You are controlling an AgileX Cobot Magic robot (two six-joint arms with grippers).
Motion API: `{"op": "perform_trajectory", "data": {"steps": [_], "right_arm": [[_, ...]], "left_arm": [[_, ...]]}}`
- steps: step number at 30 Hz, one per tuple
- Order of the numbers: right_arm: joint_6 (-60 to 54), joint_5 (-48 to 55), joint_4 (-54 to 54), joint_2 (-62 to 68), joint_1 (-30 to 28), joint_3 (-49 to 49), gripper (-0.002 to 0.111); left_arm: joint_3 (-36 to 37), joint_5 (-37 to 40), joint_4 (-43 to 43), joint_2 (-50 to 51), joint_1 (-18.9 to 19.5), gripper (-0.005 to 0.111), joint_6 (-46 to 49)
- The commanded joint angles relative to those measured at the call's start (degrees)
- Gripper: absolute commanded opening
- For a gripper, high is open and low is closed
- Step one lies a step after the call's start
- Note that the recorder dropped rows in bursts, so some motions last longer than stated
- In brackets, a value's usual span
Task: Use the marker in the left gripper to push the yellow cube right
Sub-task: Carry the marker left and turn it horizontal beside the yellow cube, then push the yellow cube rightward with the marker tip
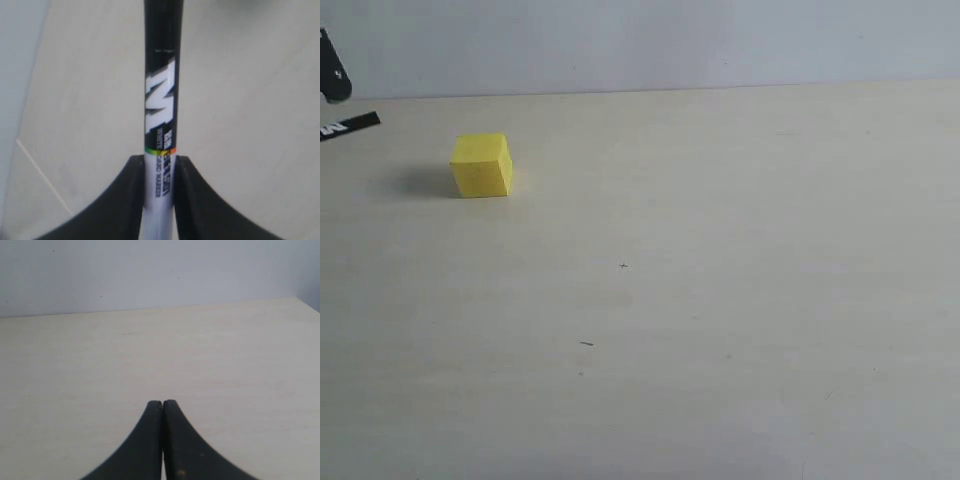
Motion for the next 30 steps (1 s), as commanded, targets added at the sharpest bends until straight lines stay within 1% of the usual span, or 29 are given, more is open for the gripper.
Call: {"op": "perform_trajectory", "data": {"steps": [1,2,4,7,11,13,14,17,18,20,22,25,30], "right_arm": [[-0.23,-0.24,-0.05,-0.28,-0.24,0.22,0.000],[-0.23,-0.24,-0.05,-0.28,-0.24,0.22,0.000],[-0.23,-0.24,-0.05,-0.28,-0.24,0.22,0.000],[-0.23,-0.24,-0.05,-0.28,-0.24,0.22,0.000],[-0.23,-0.24,-0.05,-0.28,-0.24,0.22,0.000],[-0.23,-0.24,-0.05,-0.28,-0.24,0.22,0.000],[-0.23,-0.24,-0.05,-0.28,-0.24,0.22,0.000],[-0.23,-0.24,-0.05,-0.28,-0.24,0.22,0.000],[-0.23,-0.24,-0.05,-0.28,-0.24,0.22,0.000],[-0.23,-0.24,-0.05,-0.28,-0.24,0.22,0.000],[-0.23,-0.24,-0.05,-0.28,-0.24,0.22,0.000],[-0.23,-0.24,-0.05,-0.28,-0.24,0.22,0.000],[-0.23,-0.24,-0.05,-0.28,-0.24,0.22,0.000]], "left_arm": [[-6.28,6.27,-15.34,4.84,0.00,0.000,23.04],[-8.48,8.47,-19.38,6.23,0.00,0.000,27.37],[-12.34,11.32,-24.20,8.66,0.00,0.000,30.66],[-17.23,12.29,-24.80,12.21,0.00,0.000,31.13],[-20.22,8.90,-22.73,15.51,0.38,0.000,35.30],[-21.33,6.04,-21.21,17.57,1.34,0.000,37.78],[-21.83,5.25,-21.21,18.70,2.24,0.000,40.11],[-22.29,3.74,-21.32,20.50,4.64,0.000,40.96],[-22.29,1.81,-21.45,21.28,5.85,0.000,41.73],[-22.29,0.65,-23.57,21.95,7.11,0.000,41.44],[-22.29,0.65,-23.57,22.49,7.41,0.000,42.66],[-22.29,0.93,-26.08,22.58,5.12,0.000,42.76],[-22.29,3.79,-26.68,22.58,-2.43,0.000,43.42]]}}
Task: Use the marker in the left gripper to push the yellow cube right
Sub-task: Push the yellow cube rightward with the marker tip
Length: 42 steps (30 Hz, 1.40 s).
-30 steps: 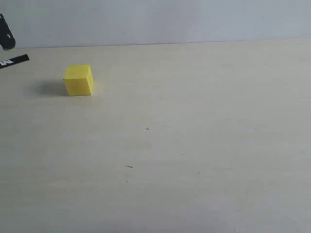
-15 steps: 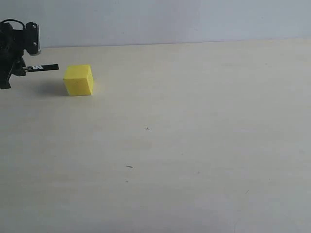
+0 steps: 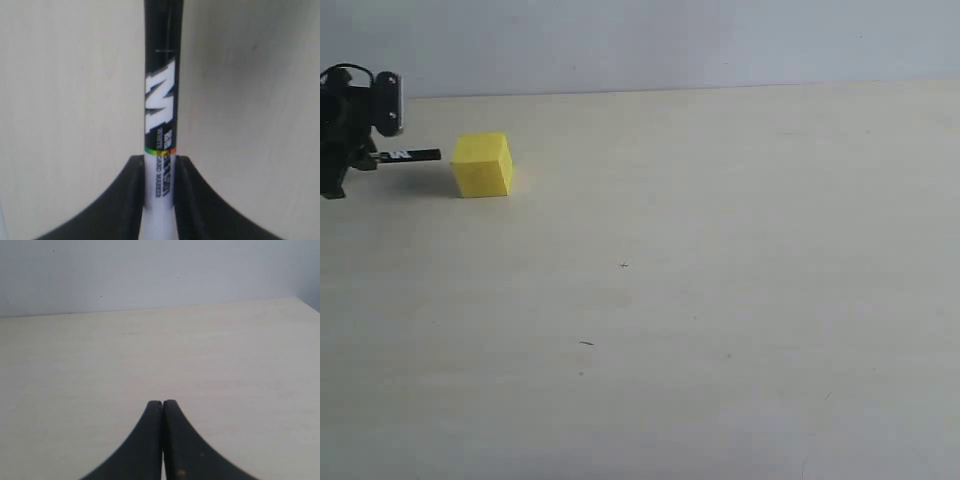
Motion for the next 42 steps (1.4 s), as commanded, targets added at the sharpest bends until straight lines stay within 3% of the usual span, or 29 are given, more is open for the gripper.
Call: {"op": "perform_trajectory", "data": {"steps": [1,6,10,13,17,19,24,27,32,38,42], "right_arm": [[-0.23,-0.24,-0.05,-0.28,-0.24,0.22,0.000],[-0.23,-0.24,-0.05,-0.28,-0.24,0.22,0.000],[-0.23,-0.24,-0.05,-0.28,-0.24,0.22,0.000],[-0.23,-0.24,-0.05,-0.28,-0.24,0.22,0.000],[-0.23,-0.24,-0.05,-0.28,-0.24,0.22,0.000],[-0.23,-0.24,-0.05,-0.28,-0.24,0.22,0.000],[-0.23,-0.24,-0.05,-0.28,-0.24,0.22,0.000],[-0.23,-0.24,-0.05,-0.28,-0.24,0.22,0.000],[-0.23,-0.24,-0.05,-0.28,-0.24,0.22,0.000],[-0.26,-0.24,-0.05,-0.28,-0.12,0.22,0.000],[-0.26,-0.24,-0.05,-0.28,-0.12,0.22,0.000]], "left_arm": [[-0.43,2.17,-2.84,-0.01,-6.39,0.000,-0.44],[-0.43,2.03,-5.77,-0.61,-12.26,0.000,-3.46],[-0.43,4.72,-4.13,-2.45,-11.03,0.000,-6.91],[-0.43,9.64,2.75,-3.71,-9.33,0.000,-11.25],[0.33,10.70,6.24,-3.61,-9.87,0.000,-12.68],[0.58,8.84,6.24,-3.25,-12.07,0.000,-12.68],[0.58,9.15,6.87,-1.79,-21.65,0.000,-12.77],[0.58,10.01,7.28,-2.05,-25.01,0.000,-14.13],[0.58,12.70,9.43,-3.70,-25.63,0.000,-16.42],[0.58,13.98,20.71,-4.02,-23.25,0.000,-28.58],[0.58,12.91,21.39,-3.92,-21.79,0.000,-30.24]]}}
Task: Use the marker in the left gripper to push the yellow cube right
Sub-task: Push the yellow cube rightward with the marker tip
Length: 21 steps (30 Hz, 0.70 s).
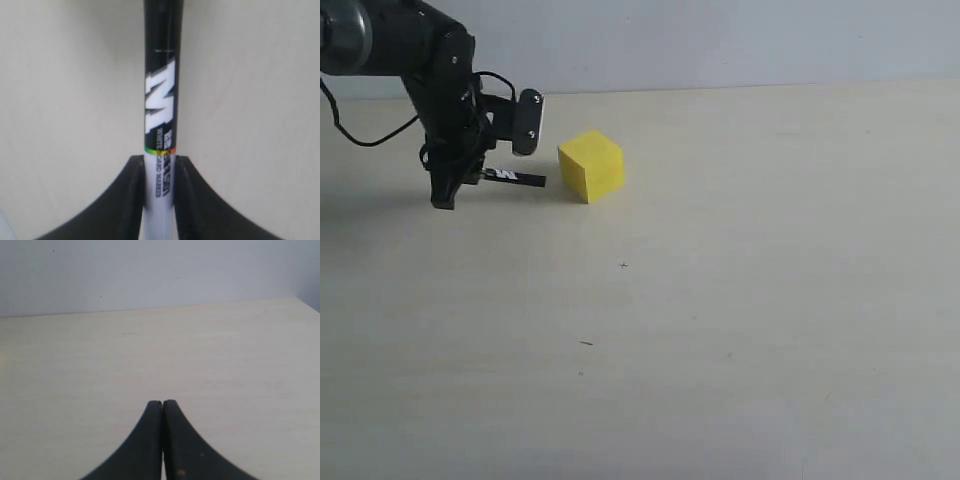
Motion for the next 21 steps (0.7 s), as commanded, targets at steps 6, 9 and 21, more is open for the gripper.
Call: {"op": "perform_trajectory", "data": {"steps": [6,9,21], "right_arm": [[-0.26,-0.24,-0.05,-0.28,-0.12,0.22,0.000],[-0.26,-0.24,-0.05,-0.28,-0.12,0.22,0.000],[-0.26,-0.24,-0.05,-0.28,-0.12,0.22,0.000]], "left_arm": [[-0.08,-9.20,0.21,0.17,1.50,0.000,-4.37],[-0.70,-13.31,-0.61,1.66,0.08,0.000,-7.72],[-0.83,-3.39,5.69,-0.62,-4.50,0.000,-13.41]]}}
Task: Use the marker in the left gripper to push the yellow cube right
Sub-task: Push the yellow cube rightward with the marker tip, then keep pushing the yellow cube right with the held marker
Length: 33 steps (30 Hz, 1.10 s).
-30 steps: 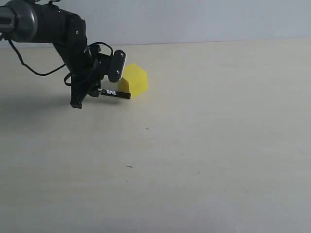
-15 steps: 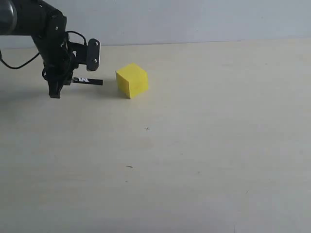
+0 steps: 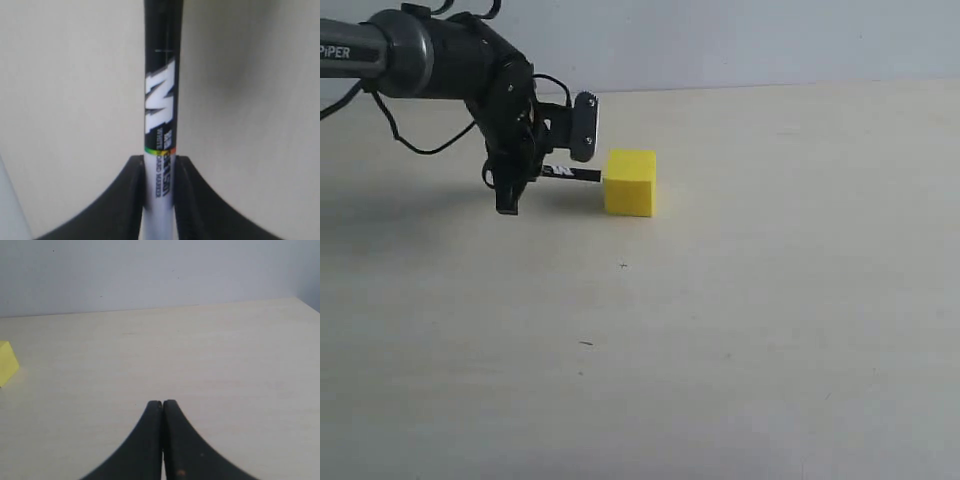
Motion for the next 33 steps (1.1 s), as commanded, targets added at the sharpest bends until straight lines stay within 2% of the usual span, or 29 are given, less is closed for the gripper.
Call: {"op": "perform_trajectory", "data": {"steps": [1,6,11,14,21,25,29,33], "right_arm": [[-0.26,-0.24,-0.05,-0.28,-0.12,0.22,0.000],[-0.26,-0.24,-0.05,-0.28,-0.12,0.22,0.000],[-0.26,-0.24,-0.05,-0.28,-0.12,0.22,0.000],[-0.26,-0.24,-0.05,-0.28,-0.12,0.22,0.000],[-0.26,-0.24,-0.05,-0.28,-0.12,0.22,0.000],[-0.26,-0.24,-0.05,-0.28,-0.12,0.22,0.000],[-0.26,-0.24,-0.05,-0.28,-0.12,0.22,0.000],[-0.26,-0.24,-0.05,-0.28,-0.12,0.22,0.000]], "left_arm": [[-0.30,4.98,2.15,-2.91,3.08,0.000,-3.86],[-0.30,10.44,1.60,-3.56,5.96,0.000,-3.86],[-0.30,10.92,-2.09,-3.16,6.07,0.000,-3.34],[-0.30,9.91,-4.37,-3.16,4.35,0.000,-2.10],[-0.30,8.76,-4.13,-2.51,-2.64,0.000,-1.74],[-0.30,9.24,-2.64,-2.18,-5.11,0.000,-2.22],[-0.30,10.73,1.47,-2.18,-4.31,0.000,-6.39],[-0.30,12.66,1.45,-2.18,-1.44,0.000,-7.22]]}}
